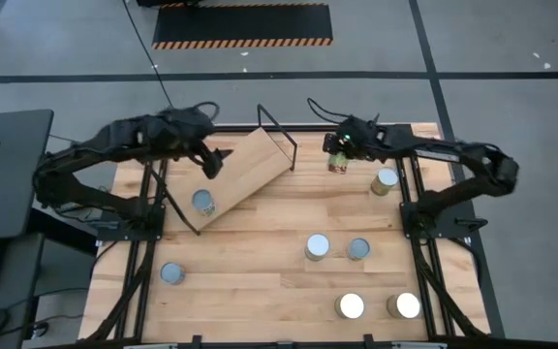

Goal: Pick and place cans onto a shelf
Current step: Put the canned spaghetti sauce on the shelf

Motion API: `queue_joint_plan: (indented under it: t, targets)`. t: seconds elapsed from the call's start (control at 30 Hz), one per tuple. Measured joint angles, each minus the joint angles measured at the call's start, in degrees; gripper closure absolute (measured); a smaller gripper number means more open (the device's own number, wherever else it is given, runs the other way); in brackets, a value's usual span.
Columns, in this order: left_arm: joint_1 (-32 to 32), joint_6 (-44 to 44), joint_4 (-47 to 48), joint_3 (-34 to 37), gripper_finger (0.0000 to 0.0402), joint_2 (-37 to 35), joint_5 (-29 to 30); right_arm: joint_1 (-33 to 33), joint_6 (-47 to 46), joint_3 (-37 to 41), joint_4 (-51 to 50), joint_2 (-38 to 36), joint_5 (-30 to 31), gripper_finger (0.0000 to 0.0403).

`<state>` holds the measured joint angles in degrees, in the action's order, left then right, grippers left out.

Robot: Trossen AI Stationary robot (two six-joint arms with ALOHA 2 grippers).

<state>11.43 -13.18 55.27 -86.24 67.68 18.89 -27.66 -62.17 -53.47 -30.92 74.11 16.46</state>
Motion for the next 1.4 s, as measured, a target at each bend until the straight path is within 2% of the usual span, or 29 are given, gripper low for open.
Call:
queue_joint_plan:
  t: [0.13, 0.27, 0.33, 0.43, 0.57, 0.73, 0.83, 0.97, 1.23, 1.4]
  targets:
    - [0.8, 7.2, -2.4, 0.0, 0.0047, -2.9, -4.0, 9.1, 8.0, 0.0, 10.9, -5.0, 6.0, 0.0111]
    - [0.8, 12.1, -4.0, 0.0, 0.0047, -5.3, -5.6, 19.0, 16.4, 0.0, 27.1, -4.3, 13.7, 0.0111]
    - [0.8, 12.4, -4.2, 0.0, 0.0047, -6.2, -5.5, 22.9, 22.3, 0.0, 36.7, -1.5, 17.1, 0.0111]
    - [0.8, 12.3, -4.4, 0.0, 0.0047, -7.6, -5.4, 26.6, 33.7, 0.0, 51.5, 4.9, 19.1, 0.0111]
    - [0.8, 11.0, -4.4, 0.0, 0.0047, -8.4, -5.6, 28.0, 46.4, 0.0, 66.2, 14.4, 18.9, 0.0108]
    - [0.8, 10.4, -4.0, 0.0, 0.0047, -9.0, -6.2, 27.2, 53.5, 0.0, 80.7, 25.8, 14.9, 0.0107]
    - [0.8, 8.2, -3.9, 0.0, 0.0047, -8.9, -8.2, 26.8, 55.1, -2.0, 84.2, 32.0, 14.7, 0.0107]
    - [0.2, 6.1, -3.9, 0.0, 0.0047, -8.9, -12.1, 26.6, 59.4, -8.9, 85.0, 39.7, 13.0, 0.0106]
    - [-1.4, 2.4, -2.5, 0.0, 0.0047, -8.9, -12.4, 25.2, 60.9, -23.8, 85.1, 54.0, 12.8, 0.0106]
    - [-2.7, 0.2, -2.1, 0.0, 0.0047, -8.8, -12.6, 24.4, 60.9, -30.6, 84.9, 60.5, 10.9, 0.0105]
